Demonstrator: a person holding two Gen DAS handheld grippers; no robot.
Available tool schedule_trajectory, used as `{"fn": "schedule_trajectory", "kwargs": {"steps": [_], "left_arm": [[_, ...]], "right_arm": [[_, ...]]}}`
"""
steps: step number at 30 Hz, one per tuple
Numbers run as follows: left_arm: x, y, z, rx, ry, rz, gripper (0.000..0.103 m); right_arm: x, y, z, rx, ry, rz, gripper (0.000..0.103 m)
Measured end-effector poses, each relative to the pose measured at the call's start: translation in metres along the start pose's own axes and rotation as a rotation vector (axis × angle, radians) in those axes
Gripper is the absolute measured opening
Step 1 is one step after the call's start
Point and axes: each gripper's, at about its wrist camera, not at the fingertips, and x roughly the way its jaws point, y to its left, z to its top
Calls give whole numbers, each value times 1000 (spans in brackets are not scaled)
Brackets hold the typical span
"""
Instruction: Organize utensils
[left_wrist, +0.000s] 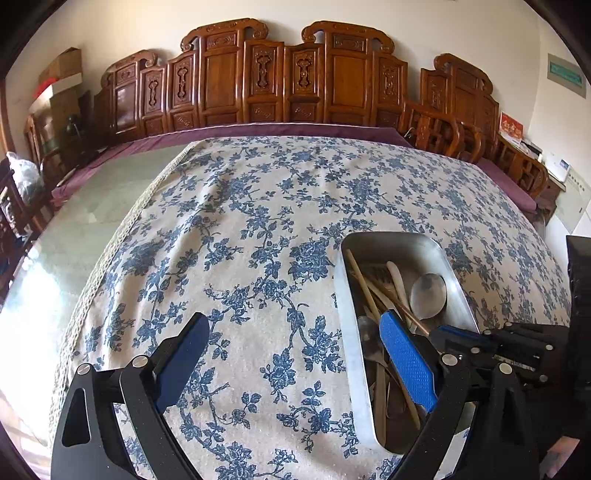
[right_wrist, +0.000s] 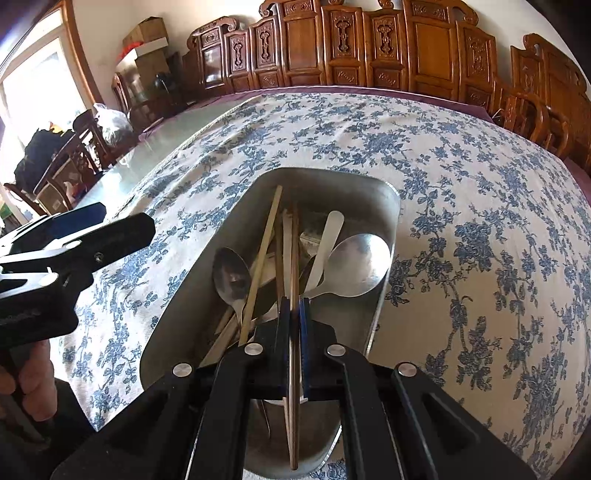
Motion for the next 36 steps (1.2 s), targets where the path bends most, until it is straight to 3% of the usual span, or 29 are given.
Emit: {"fn": "schedule_trajectory", "kwargs": {"steps": [12, 16, 26, 31, 36], "left_arm": [[-1, 0, 0, 4, -3, 4, 90], [-1, -2, 0, 4, -3, 7, 90], [-13, -12, -2, -9, -14, -5, 90], [-33, -30, -4, 11, -36, -12, 90], [-58, -51, -5, 29, -61, -40, 95]], "right_arm": [[-3, 1, 1, 5, -46, 84, 7], [-16, -5, 1, -3, -80, 67, 22], [-64, -23, -9, -15, -166, 21, 32], [-101, -34, -24, -16, -208, -38, 46], [-137, -47, -37, 20, -251, -85, 69]]}}
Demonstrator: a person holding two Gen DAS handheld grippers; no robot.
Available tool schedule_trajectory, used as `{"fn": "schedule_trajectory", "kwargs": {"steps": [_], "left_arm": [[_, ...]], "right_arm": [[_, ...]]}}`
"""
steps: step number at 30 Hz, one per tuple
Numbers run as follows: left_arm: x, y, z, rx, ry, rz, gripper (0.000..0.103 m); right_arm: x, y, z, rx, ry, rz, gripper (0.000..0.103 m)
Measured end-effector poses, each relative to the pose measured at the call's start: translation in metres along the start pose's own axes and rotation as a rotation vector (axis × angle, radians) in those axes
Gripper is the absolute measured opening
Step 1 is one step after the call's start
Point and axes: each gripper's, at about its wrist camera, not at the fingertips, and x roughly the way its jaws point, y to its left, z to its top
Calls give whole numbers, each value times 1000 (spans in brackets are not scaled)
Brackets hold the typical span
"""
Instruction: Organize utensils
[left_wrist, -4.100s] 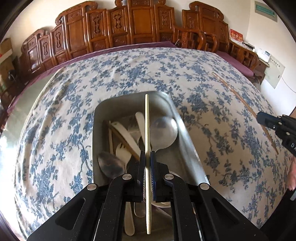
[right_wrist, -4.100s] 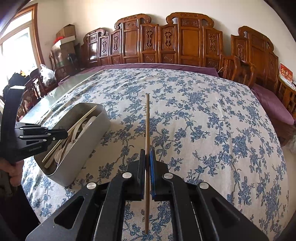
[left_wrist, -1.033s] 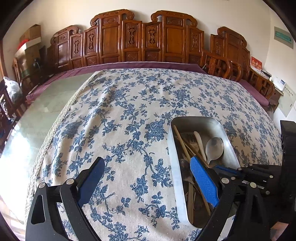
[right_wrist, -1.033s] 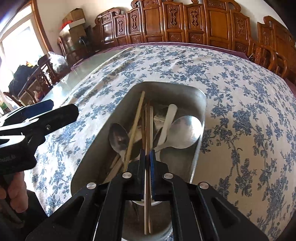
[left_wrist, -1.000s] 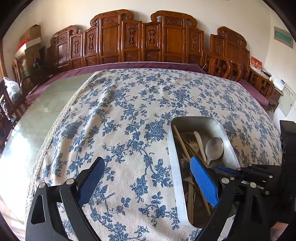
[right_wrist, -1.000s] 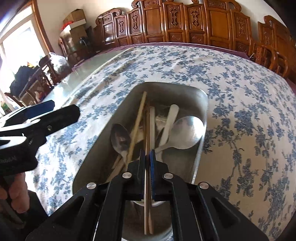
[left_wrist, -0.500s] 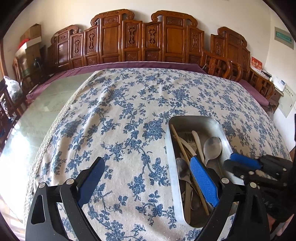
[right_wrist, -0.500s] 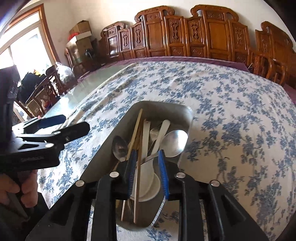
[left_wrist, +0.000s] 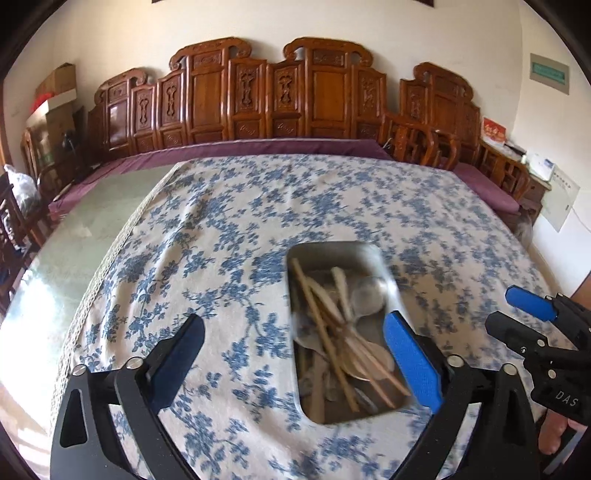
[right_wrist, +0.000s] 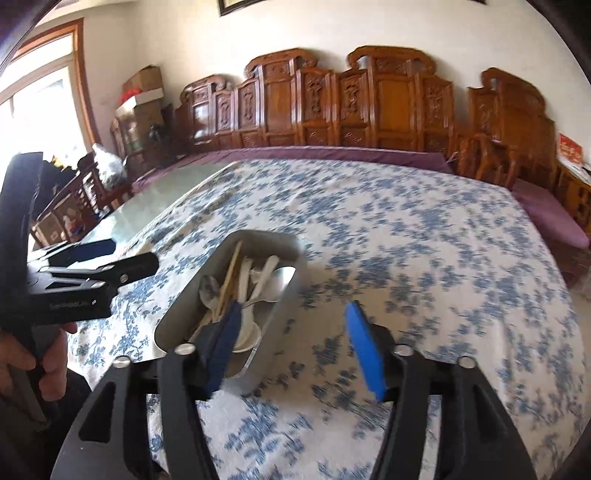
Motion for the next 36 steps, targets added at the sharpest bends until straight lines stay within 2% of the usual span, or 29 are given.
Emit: {"fn": "schedule_trajectory", "kwargs": {"steps": [6, 9, 21, 36], "left_arm": [[-34, -24, -1, 21, -15, -18, 95], [-52, -34, -3, 31, -29, -18, 95], [-112, -57, -19, 55, -57, -35, 95], [-179, -67, -1, 42, -185, -39, 95]], "right_arm": [[-47, -13, -2, 27, -59, -71, 96], [-68, -18, -6, 47, -76, -84, 100], [-125, -25, -18, 89, -119, -154, 100], [-195, -7, 4, 56, -272, -189, 100]]}}
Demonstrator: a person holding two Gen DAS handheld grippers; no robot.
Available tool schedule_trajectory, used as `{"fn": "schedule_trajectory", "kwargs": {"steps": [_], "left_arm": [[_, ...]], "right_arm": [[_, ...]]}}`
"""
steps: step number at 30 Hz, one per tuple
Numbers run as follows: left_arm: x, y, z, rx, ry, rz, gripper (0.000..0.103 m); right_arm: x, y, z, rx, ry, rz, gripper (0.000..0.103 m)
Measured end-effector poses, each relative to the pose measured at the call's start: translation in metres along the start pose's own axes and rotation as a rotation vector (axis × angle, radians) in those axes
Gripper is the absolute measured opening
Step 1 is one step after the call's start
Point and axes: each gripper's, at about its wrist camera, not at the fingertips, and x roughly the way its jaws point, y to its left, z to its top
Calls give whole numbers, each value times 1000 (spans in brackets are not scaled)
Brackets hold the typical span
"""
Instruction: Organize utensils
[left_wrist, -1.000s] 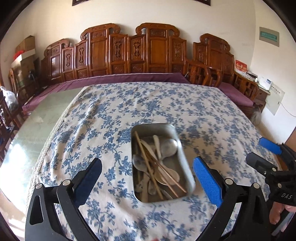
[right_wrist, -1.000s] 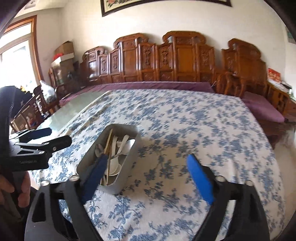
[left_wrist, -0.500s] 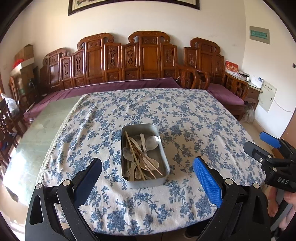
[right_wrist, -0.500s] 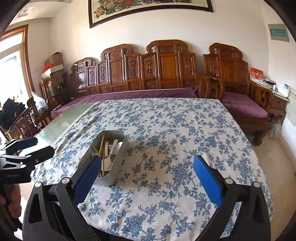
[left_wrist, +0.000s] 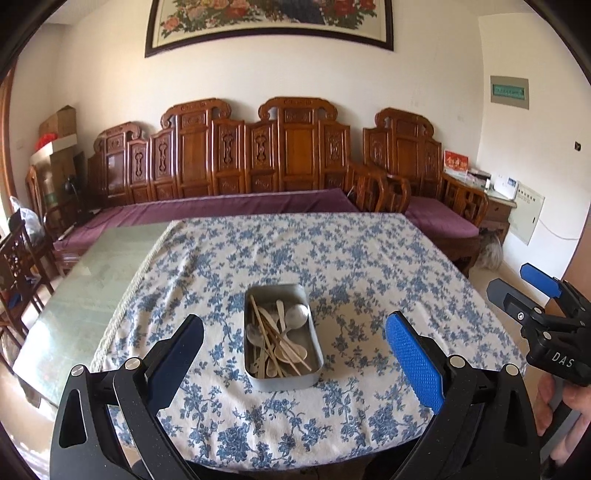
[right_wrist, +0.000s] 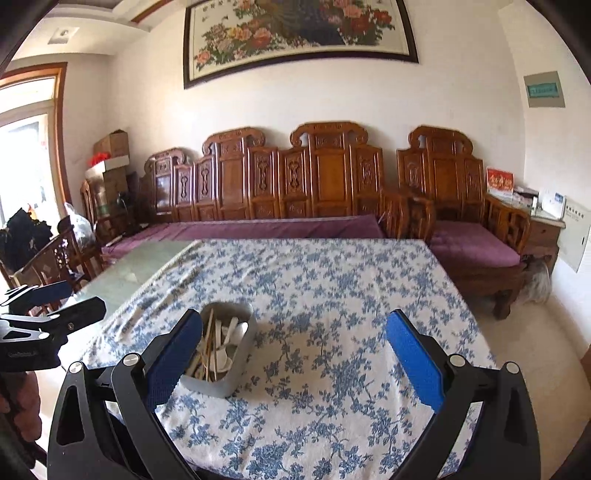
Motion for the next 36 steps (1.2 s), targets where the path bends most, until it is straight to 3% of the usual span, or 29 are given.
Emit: {"fn": "schedule_trajectory", "kwargs": {"steps": [16, 36], "left_arm": [[-58, -13, 22, 10, -149, 17, 95], [-61, -10, 18, 3, -151, 17, 95]], "right_arm": [[-52, 5, 27, -12, -136, -30, 100], [-50, 3, 26, -3, -135, -25, 100]]}}
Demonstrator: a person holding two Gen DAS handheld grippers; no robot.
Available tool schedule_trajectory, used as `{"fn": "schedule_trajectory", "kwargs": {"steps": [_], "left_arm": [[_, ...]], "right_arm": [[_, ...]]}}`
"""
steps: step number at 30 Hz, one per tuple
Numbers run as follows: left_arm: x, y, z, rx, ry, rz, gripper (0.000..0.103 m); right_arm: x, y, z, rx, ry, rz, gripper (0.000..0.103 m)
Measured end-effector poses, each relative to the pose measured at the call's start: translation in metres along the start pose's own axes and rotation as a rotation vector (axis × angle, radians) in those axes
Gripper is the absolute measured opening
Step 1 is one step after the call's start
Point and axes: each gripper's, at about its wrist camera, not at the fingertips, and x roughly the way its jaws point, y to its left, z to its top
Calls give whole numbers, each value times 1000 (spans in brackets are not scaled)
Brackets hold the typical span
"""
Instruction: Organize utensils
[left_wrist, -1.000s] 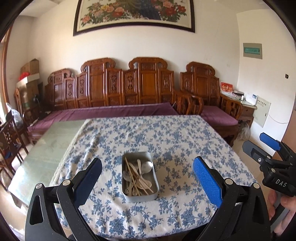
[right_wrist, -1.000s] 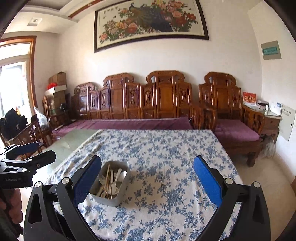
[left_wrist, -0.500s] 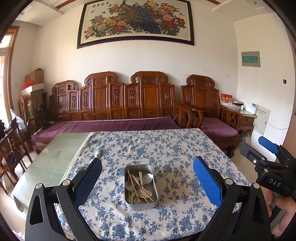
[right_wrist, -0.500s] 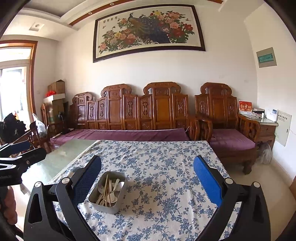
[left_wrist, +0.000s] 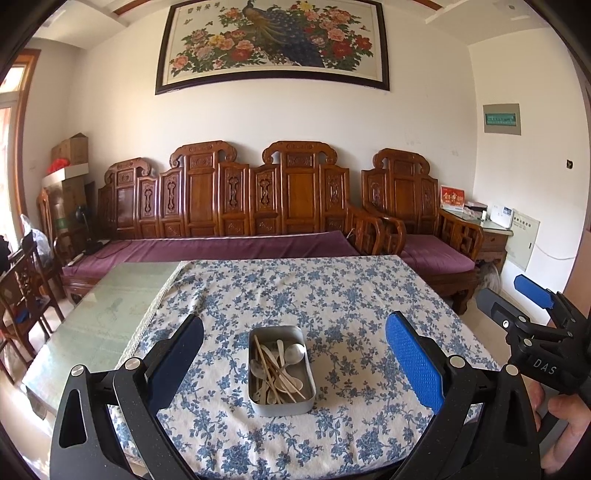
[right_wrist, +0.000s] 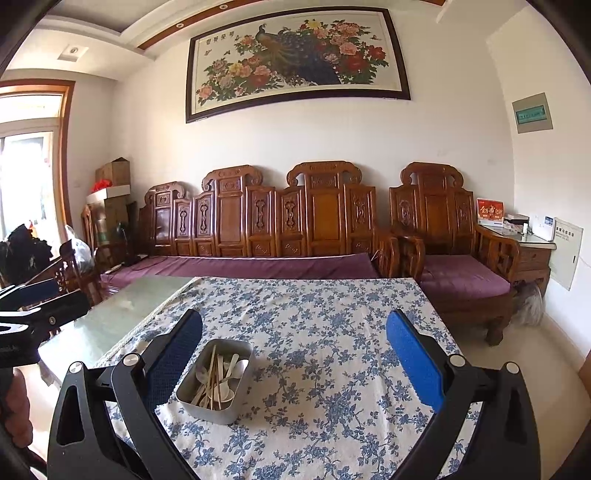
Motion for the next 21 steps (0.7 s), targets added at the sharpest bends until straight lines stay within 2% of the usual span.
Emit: {"fn": "schedule_trajectory", "kwargs": {"steps": [21], "left_arm": [[2, 2, -5, -4, 3, 0, 95]], "right_arm": [[2, 1, -4, -1, 2, 2, 100]]}}
